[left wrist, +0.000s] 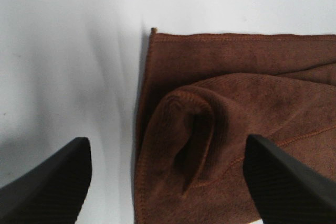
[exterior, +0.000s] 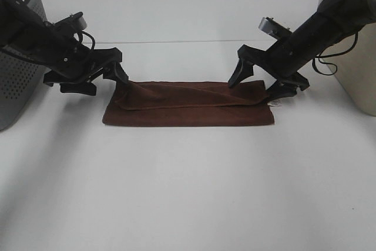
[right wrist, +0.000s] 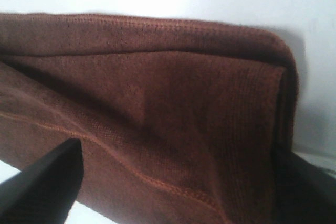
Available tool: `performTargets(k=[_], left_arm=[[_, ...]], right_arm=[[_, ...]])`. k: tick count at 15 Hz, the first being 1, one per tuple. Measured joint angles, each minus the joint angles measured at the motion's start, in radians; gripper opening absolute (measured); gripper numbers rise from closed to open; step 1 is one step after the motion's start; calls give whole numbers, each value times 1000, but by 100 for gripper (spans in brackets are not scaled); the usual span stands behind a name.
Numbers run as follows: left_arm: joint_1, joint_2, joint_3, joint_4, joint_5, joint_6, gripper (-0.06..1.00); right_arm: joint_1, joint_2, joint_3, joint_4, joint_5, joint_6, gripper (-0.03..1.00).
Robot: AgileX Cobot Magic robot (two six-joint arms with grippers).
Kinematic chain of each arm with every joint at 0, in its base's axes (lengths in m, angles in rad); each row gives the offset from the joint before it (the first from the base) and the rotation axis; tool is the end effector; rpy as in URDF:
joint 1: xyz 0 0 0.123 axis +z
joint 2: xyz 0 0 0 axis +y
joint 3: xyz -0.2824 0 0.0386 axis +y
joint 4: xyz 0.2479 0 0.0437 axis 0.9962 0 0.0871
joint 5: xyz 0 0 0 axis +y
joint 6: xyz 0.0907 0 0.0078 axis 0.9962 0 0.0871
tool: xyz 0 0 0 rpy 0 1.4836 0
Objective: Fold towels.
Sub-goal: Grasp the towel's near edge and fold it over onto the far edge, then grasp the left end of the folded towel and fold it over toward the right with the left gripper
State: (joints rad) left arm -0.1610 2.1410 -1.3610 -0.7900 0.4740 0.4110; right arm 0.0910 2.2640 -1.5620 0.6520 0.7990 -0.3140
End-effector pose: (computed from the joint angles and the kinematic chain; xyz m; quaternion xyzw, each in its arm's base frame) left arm 0.4251 -0.0990 0.1223 -0.0329 0.9522 -0.2158 0.2137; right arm 0.4440 0.0803 0.1099 0.0105 0.9663 0.2365 0.1012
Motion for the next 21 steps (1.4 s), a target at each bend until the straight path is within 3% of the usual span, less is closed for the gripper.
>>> performTargets(k=[3, 11, 14, 15, 16, 21], left_arm=[[0, 2, 0, -19, 18, -9, 74], [-5, 123, -98, -104, 107, 44, 69], [-35, 149, -140, -103, 127, 61, 40], [-48, 150, -161, -103, 128, 61, 21], [-45, 149, -176, -91, 128, 46, 9], [47, 115, -249, 107, 219, -140, 4]], right_arm=[[0, -41, 0, -67, 27, 22, 86], [0, -52, 0, -85, 54, 23, 86], [0, -52, 0, -87, 54, 23, 86], [0, -52, 0, -94, 54, 23, 86], [0, -52, 0, -100, 54, 23, 86], [0, -52, 0, -115, 55, 23, 86]])
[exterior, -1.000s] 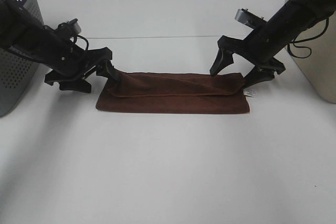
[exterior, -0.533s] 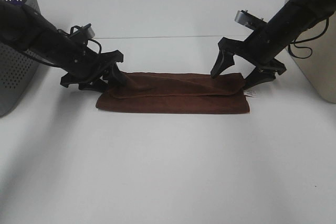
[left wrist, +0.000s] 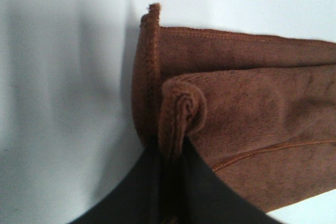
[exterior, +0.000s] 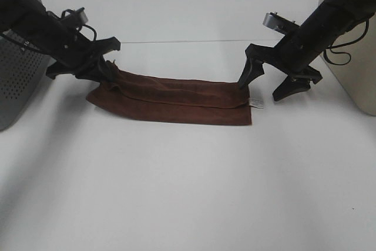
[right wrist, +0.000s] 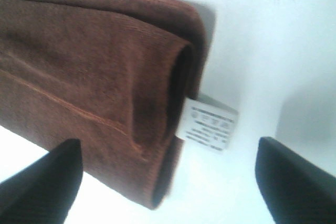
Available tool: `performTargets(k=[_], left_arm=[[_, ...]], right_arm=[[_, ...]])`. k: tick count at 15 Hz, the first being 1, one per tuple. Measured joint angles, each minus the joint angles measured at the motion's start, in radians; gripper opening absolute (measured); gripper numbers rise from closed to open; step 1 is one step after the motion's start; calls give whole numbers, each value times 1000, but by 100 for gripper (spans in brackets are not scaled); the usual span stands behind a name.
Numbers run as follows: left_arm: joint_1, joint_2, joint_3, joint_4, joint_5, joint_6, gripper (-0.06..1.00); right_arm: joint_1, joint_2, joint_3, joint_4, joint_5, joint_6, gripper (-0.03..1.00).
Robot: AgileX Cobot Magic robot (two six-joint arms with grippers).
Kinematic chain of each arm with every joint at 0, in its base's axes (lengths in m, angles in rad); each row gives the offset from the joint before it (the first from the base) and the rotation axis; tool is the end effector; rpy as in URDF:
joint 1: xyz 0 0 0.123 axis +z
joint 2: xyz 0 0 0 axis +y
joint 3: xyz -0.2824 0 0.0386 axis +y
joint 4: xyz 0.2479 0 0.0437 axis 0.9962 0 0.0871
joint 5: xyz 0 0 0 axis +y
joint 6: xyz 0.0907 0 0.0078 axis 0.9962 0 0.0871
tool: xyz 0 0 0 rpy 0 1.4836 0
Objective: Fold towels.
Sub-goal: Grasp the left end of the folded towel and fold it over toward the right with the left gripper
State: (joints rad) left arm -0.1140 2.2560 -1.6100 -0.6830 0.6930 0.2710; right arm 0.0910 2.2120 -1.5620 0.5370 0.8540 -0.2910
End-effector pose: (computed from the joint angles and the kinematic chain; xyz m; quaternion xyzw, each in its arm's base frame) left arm 0.4610 -0.0898 0.1275 -0.0383 0.9553 -0.2396 0.1690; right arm 0.4376 0.0752 0.1292 -0.0270 0.9739 0.2043 0.0950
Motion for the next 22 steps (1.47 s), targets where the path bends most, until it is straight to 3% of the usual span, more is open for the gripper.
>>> performTargets(k=[5, 8, 11, 14, 18, 22], left_arm=[[-8, -72, -146, 17, 100, -94, 4], [-126, -71, -194, 4, 109, -130, 3], [-259, -32, -197, -22, 22, -158, 3], [-326, 39, -197, -34, -59, -187, 8], [-359, 81, -197, -111, -127, -225, 30], [-360, 83, -197, -140, -130, -228, 70]], right_arm=[[0, 0, 0, -12, 24, 0, 86], [0, 0, 0, -12, 27, 0, 86], [0, 0, 0, -13, 27, 0, 86], [0, 0, 0, -12, 28, 2, 86], [0, 0, 0, -12, 38, 11, 86], [0, 0, 0, 1, 61, 19, 86]])
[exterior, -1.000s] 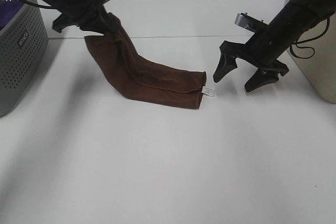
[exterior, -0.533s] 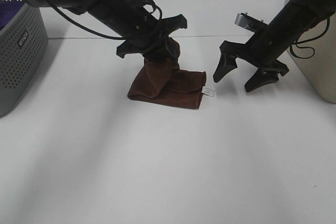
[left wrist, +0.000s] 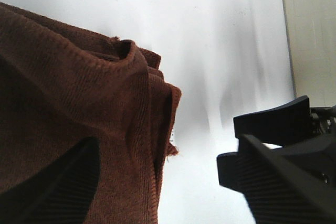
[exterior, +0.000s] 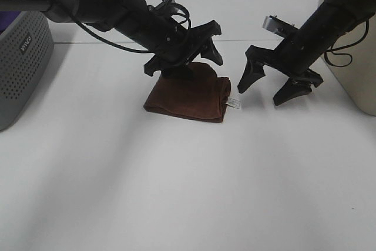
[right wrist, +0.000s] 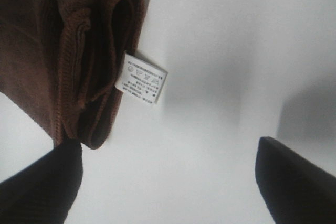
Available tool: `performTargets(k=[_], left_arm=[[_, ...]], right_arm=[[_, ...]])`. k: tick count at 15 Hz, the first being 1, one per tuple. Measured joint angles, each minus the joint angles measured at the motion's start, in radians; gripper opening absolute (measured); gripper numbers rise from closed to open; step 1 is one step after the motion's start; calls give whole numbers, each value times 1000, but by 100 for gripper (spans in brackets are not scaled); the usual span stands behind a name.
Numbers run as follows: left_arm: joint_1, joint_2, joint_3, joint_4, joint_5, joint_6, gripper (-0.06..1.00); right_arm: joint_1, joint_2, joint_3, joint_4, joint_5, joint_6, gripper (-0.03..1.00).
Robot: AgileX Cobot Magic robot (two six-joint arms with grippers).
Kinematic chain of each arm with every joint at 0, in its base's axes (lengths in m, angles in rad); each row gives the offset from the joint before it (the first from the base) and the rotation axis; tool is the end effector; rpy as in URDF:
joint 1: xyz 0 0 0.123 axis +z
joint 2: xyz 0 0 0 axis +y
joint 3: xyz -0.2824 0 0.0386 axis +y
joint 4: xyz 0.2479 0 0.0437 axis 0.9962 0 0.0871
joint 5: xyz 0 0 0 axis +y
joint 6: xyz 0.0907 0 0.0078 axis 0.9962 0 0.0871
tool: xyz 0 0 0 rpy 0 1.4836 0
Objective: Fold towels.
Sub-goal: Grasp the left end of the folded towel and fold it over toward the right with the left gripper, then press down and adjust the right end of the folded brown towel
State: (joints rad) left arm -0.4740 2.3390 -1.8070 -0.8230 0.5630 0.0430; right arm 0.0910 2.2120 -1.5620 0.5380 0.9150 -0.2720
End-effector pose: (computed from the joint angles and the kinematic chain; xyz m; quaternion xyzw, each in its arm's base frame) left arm 0.4419 -0.2668 0.1482 -0.0317 0.9191 -0.3466 0.1848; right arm 0.4322 0.0766 0.1290 -0.0242 0.9746 0.2130 0.0643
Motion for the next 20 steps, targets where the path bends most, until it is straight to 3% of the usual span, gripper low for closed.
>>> performTargets(k=[3, 7, 9, 12, 16, 20], left_arm=[[51, -17, 0, 24, 6, 2, 78], [181, -92, 0, 150, 25, 12, 78], [201, -97, 0, 206, 59, 12, 78], [207, -97, 0, 369, 121, 12, 78], [207, -97, 0, 391, 125, 12, 77], [207, -97, 0, 392, 133, 12, 77]], right_arm=[[0, -18, 0, 88, 41, -32, 86], [34, -55, 0, 432, 103, -224, 86], [84, -50, 0, 491, 66, -276, 86], [140, 9, -14, 608, -84, -331, 82], [139, 128, -100, 686, -95, -352, 81], [93, 178, -102, 644, -129, -332, 81]])
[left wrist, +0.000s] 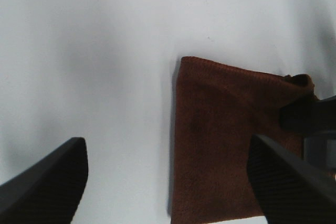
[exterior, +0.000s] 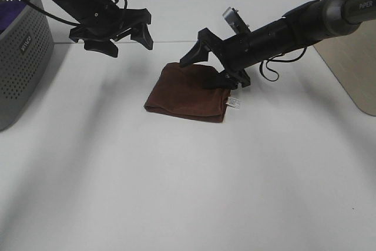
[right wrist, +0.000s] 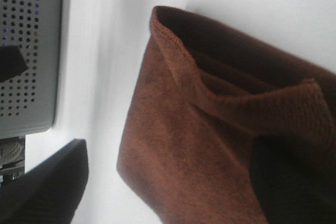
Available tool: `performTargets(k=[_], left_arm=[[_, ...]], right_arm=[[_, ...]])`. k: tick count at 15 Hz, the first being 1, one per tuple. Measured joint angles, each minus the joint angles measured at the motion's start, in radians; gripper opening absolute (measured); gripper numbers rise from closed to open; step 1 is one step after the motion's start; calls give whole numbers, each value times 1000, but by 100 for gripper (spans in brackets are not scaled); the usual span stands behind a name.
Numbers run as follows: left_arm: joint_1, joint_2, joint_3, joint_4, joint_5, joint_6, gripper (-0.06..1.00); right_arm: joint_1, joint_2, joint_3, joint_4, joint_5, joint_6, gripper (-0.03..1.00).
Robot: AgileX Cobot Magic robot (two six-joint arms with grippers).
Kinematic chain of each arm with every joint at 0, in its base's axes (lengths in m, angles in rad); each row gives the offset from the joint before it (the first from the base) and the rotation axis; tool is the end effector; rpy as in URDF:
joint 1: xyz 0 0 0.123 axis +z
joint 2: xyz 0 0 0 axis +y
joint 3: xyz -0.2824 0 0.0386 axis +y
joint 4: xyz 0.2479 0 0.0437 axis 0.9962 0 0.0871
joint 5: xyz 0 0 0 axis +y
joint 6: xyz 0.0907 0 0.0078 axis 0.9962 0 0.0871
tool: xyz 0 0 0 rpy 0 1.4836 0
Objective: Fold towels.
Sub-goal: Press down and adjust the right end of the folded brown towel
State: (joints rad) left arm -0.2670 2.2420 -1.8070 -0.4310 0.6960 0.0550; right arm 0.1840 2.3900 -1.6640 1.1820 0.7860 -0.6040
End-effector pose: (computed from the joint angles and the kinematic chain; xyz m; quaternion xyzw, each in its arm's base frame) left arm 0.4725 -0.1546 0.1816 0.0301 0.9506 -0.2010 0.2345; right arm 0.4650 0.1472 0.0978 0.0181 0.9044 0.4000 0.1472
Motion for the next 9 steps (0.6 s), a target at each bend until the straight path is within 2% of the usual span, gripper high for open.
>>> performTargets(k=[4, 9], left_arm=[[0, 0, 0, 0, 1, 0, 77], [0, 0, 0, 7, 1, 0, 77]], right_arm=[[-73, 0, 0, -15, 19, 26, 81], [-104, -21, 0, -86, 62, 38, 81]])
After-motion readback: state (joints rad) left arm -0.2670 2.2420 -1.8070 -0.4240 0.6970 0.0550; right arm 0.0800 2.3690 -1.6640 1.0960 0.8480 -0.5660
